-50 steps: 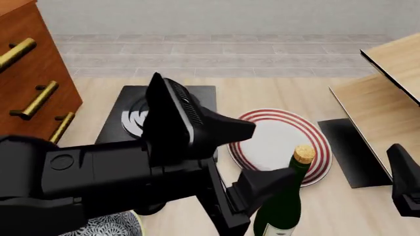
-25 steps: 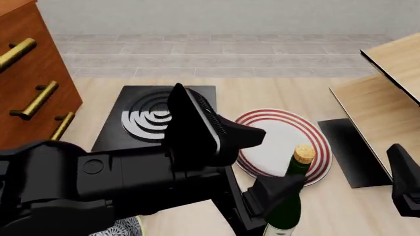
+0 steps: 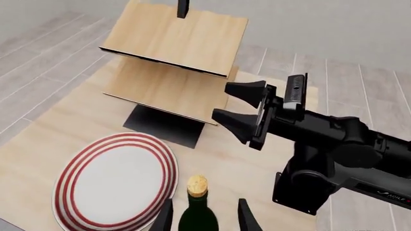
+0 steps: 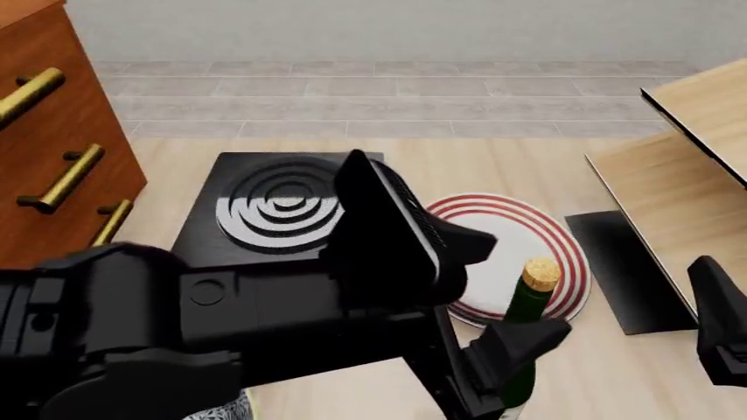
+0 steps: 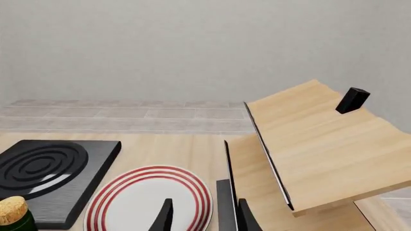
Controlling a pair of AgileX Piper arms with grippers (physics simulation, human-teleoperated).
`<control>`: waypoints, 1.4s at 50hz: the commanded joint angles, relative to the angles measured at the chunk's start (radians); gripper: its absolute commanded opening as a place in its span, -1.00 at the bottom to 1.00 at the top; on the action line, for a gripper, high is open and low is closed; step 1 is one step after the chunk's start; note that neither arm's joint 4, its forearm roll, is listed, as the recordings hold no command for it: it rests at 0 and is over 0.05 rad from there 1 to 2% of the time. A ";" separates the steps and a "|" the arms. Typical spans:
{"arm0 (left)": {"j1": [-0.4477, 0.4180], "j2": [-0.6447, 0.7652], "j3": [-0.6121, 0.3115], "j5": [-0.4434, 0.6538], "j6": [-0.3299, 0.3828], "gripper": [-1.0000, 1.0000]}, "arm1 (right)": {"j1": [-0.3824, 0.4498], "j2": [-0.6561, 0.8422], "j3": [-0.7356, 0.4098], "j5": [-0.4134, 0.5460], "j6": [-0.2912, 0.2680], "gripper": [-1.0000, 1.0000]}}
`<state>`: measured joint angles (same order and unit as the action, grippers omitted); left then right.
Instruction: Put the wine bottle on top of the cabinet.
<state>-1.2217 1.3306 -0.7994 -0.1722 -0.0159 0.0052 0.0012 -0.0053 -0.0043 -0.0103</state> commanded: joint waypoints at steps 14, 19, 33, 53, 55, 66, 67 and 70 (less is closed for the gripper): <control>-0.010 0.039 -0.049 0.014 0.015 1.00 | 0.000 0.000 -0.003 0.003 0.000 1.00; -0.003 0.041 -0.056 0.016 0.017 1.00 | 0.000 0.000 -0.001 0.001 0.000 1.00; 0.013 0.060 -0.056 -0.005 -0.005 1.00 | 0.000 0.000 -0.001 0.002 0.000 1.00; -0.003 0.109 -0.087 0.004 -0.011 1.00 | 0.000 0.000 0.000 0.000 0.000 1.00; 0.000 0.118 -0.091 0.007 -0.012 1.00 | 0.000 0.000 0.001 -0.001 0.000 1.00; 0.010 0.148 -0.108 0.016 -0.021 1.00 | 0.000 0.000 -0.001 0.002 0.000 1.00; 0.011 0.154 -0.109 0.015 -0.020 1.00 | 0.000 0.000 -0.001 0.001 0.000 1.00; 0.015 0.165 -0.109 0.010 -0.020 1.00 | 0.000 0.000 -0.001 0.001 0.000 1.00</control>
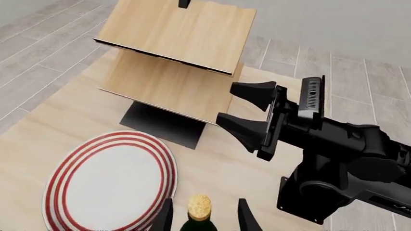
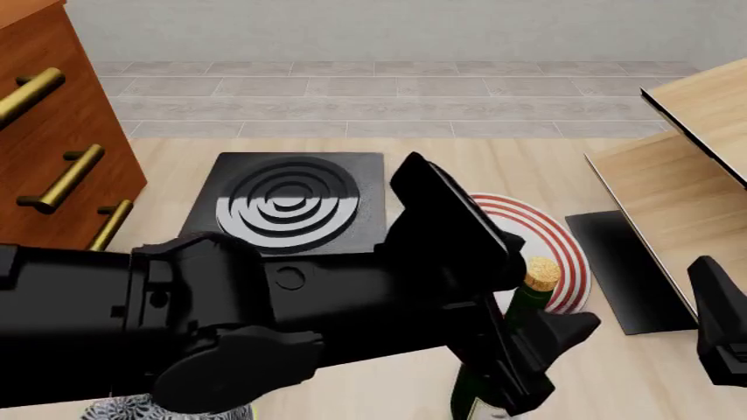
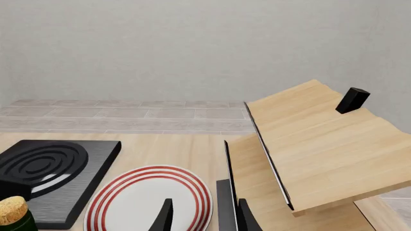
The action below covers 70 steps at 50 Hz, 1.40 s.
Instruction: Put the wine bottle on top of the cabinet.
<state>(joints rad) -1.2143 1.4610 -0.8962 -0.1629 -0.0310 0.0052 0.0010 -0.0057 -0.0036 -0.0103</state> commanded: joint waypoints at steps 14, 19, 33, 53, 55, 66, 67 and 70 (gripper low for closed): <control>0.027 0.057 -0.014 -0.008 -0.005 1.00 | 0.000 0.000 0.000 0.000 0.000 1.00; 0.030 0.051 -0.017 -0.003 -0.009 1.00 | 0.000 0.000 -0.002 0.002 0.000 1.00; 0.017 0.049 -0.038 0.010 -0.002 -1.00 | 0.000 0.000 -0.001 0.001 0.000 1.00; 0.014 0.003 -0.091 0.078 0.032 -1.00 | 0.000 0.000 -0.001 0.002 0.000 1.00; 0.014 0.000 -0.101 0.089 0.044 -1.00 | 0.000 0.000 -0.001 0.001 0.000 1.00; 0.021 -0.041 -0.140 0.139 0.061 -1.00 | 0.000 0.000 -0.001 0.001 0.000 1.00; 0.021 -0.044 -0.141 0.142 0.062 -1.00 | 0.000 0.000 -0.001 0.001 0.000 1.00; 0.022 -0.053 -0.150 0.156 0.067 -1.00 | 0.000 0.000 -0.001 0.001 0.000 1.00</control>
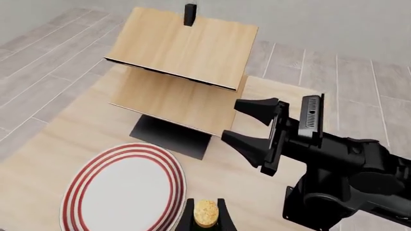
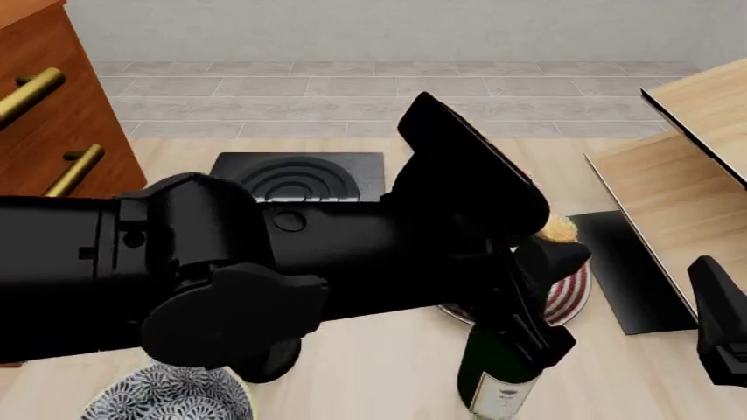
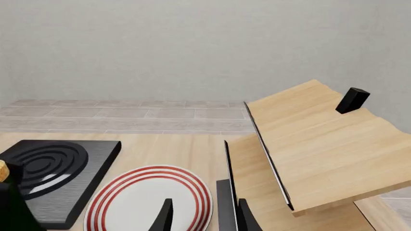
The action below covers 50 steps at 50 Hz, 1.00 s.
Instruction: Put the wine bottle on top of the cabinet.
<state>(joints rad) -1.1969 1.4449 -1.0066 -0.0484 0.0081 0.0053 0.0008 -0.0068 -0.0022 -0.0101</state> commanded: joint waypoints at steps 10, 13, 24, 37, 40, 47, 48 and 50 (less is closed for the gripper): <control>0.016 -0.061 -0.040 0.061 0.030 -1.00 | 0.000 0.000 0.000 0.000 0.000 1.00; 0.020 -0.072 -0.037 0.064 0.025 -1.00 | 0.000 0.000 0.000 0.000 0.000 1.00; 0.052 -0.110 -0.054 0.116 0.040 -1.00 | 0.000 0.000 0.000 0.000 0.000 1.00; 0.100 -0.164 -0.093 0.213 0.070 -1.00 | 0.000 0.000 0.000 0.000 0.000 1.00; 0.116 -0.175 -0.092 0.229 0.071 -1.00 | 0.000 0.000 0.000 0.000 0.000 1.00; 0.157 -0.204 -0.125 0.285 0.064 -1.00 | 0.000 0.000 0.000 0.000 0.000 1.00; 0.176 -0.214 -0.138 0.294 0.063 -1.00 | 0.000 0.000 0.000 0.000 0.000 1.00; 0.199 -0.230 -0.164 0.312 0.051 -1.00 | 0.000 0.000 0.000 0.000 0.000 1.00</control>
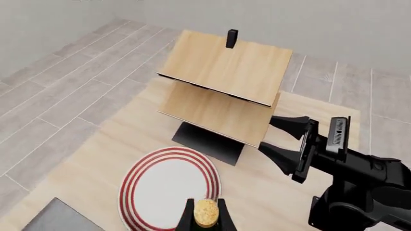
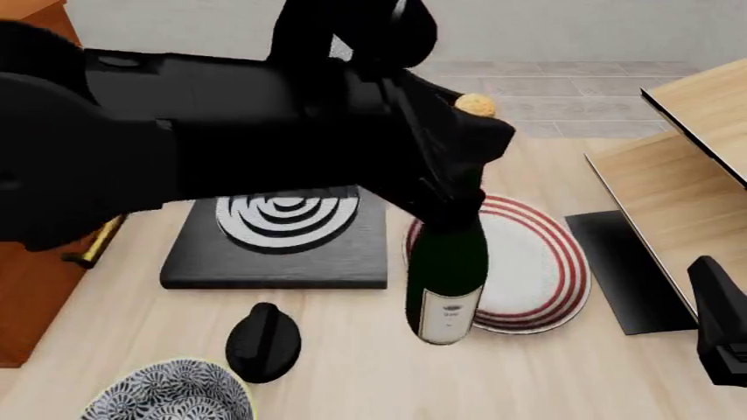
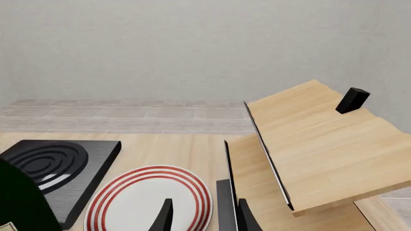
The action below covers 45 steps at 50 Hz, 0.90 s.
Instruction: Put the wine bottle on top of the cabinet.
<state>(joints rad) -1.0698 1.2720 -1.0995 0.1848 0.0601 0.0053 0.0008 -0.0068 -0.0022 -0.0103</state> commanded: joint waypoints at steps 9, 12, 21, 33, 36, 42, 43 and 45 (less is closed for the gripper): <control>0.111 -0.074 -0.117 0.137 0.014 -1.00 | 0.000 0.000 0.000 0.000 0.000 1.00; 0.123 -0.078 -0.131 0.160 0.024 -1.00 | 0.000 0.000 0.000 0.000 0.000 1.00; 0.144 -0.090 -0.122 0.185 0.036 -1.00 | 0.000 0.000 0.000 0.000 0.000 1.00; 0.200 -0.132 -0.113 0.219 0.045 -1.00 | 0.000 0.000 0.000 0.000 0.000 1.00; 0.222 -0.149 -0.117 0.233 0.051 -1.00 | 0.000 0.000 0.000 0.000 0.000 1.00; 0.260 -0.177 -0.131 0.268 0.061 -1.00 | 0.000 0.000 0.000 0.000 0.000 1.00; 0.272 -0.186 -0.137 0.276 0.065 -1.00 | 0.000 0.000 0.000 0.000 0.000 1.00; 0.283 -0.193 -0.146 0.292 0.068 -1.00 | 0.000 0.000 0.000 0.000 0.000 1.00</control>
<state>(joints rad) -0.8451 1.1267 -1.2150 0.4266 0.1042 0.0053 0.0008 -0.0068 -0.0022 -0.0102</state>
